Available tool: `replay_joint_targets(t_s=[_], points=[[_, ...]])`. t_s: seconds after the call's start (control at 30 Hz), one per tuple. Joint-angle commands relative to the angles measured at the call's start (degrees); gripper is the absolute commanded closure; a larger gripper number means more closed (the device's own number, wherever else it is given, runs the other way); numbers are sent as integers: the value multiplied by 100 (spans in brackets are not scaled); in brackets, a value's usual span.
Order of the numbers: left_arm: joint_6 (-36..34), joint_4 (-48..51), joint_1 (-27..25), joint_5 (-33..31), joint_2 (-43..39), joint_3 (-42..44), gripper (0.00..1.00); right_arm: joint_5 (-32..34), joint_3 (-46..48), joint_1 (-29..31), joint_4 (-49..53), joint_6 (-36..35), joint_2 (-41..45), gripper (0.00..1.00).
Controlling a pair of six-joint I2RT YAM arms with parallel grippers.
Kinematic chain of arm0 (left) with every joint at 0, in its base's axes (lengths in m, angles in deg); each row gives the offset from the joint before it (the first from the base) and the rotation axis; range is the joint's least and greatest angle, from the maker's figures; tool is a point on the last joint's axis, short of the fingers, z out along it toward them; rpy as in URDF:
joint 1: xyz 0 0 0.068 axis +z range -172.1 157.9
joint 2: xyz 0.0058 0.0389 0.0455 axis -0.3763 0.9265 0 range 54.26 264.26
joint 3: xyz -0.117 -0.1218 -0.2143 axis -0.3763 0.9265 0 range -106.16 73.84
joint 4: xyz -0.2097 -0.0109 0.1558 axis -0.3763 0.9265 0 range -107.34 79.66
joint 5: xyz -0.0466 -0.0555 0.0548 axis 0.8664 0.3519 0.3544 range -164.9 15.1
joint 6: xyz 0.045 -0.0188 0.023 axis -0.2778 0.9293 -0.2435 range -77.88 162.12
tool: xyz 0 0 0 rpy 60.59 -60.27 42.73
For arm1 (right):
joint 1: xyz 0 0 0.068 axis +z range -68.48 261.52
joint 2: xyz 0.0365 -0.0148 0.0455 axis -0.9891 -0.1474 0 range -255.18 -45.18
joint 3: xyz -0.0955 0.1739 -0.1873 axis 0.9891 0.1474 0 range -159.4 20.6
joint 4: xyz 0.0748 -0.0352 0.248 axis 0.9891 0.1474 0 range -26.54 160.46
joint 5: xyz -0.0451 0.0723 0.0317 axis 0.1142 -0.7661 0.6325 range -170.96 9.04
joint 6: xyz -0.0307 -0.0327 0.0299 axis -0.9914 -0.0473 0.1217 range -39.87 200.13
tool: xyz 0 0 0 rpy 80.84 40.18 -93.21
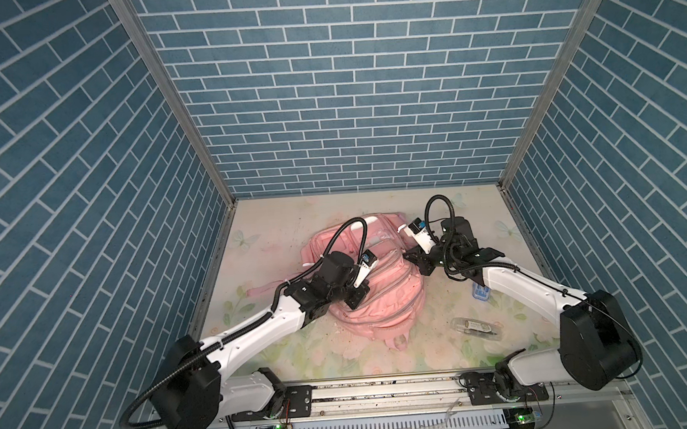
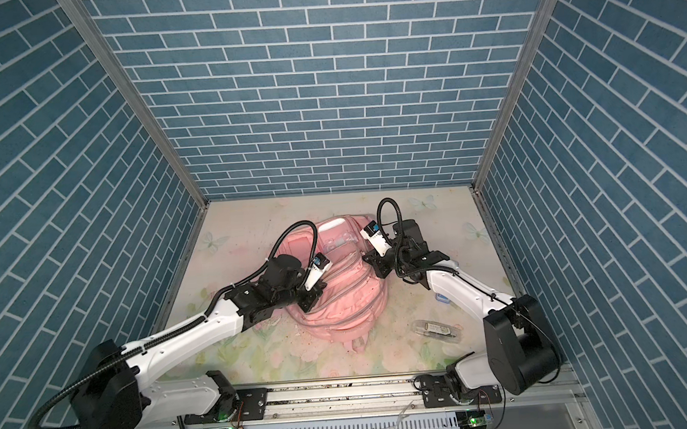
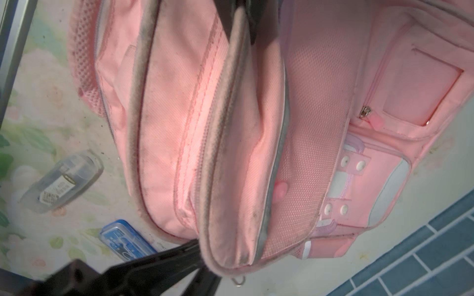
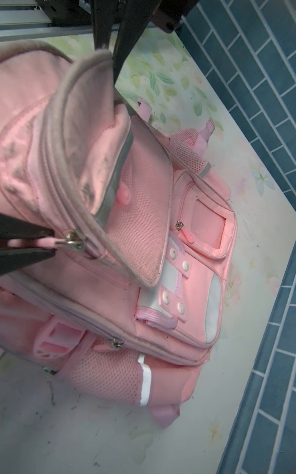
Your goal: Pack the student bag
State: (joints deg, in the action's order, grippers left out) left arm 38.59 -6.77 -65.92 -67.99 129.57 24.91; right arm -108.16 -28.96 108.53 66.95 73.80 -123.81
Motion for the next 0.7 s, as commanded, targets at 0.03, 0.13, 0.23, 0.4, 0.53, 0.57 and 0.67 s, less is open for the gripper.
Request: replay_joint_targets(t_s=[0.03, 0.13, 0.23, 0.4, 0.53, 0.57, 0.67], points=[[576, -230, 31, -454, 362, -669, 100, 214, 477, 279, -160, -281, 779, 100], [679, -330, 40, -498, 406, -701, 100, 321, 956, 619, -550, -232, 1123, 100], [818, -439, 43, -415, 397, -657, 100, 302, 1180, 880, -803, -36, 1211, 100], [1063, -616, -137, -147, 428, -668, 100, 630, 860, 1229, -697, 137, 676, 100], [1238, -759, -490, -147, 556, -794, 100, 777, 650, 1220, -695, 243, 351, 100], [1235, -742, -550, -147, 593, -827, 100, 792, 656, 1208, -731, 245, 340, 100], [1064, -661, -593, -179, 596, -873, 100, 794, 798, 1041, -908, 350, 445, 100]])
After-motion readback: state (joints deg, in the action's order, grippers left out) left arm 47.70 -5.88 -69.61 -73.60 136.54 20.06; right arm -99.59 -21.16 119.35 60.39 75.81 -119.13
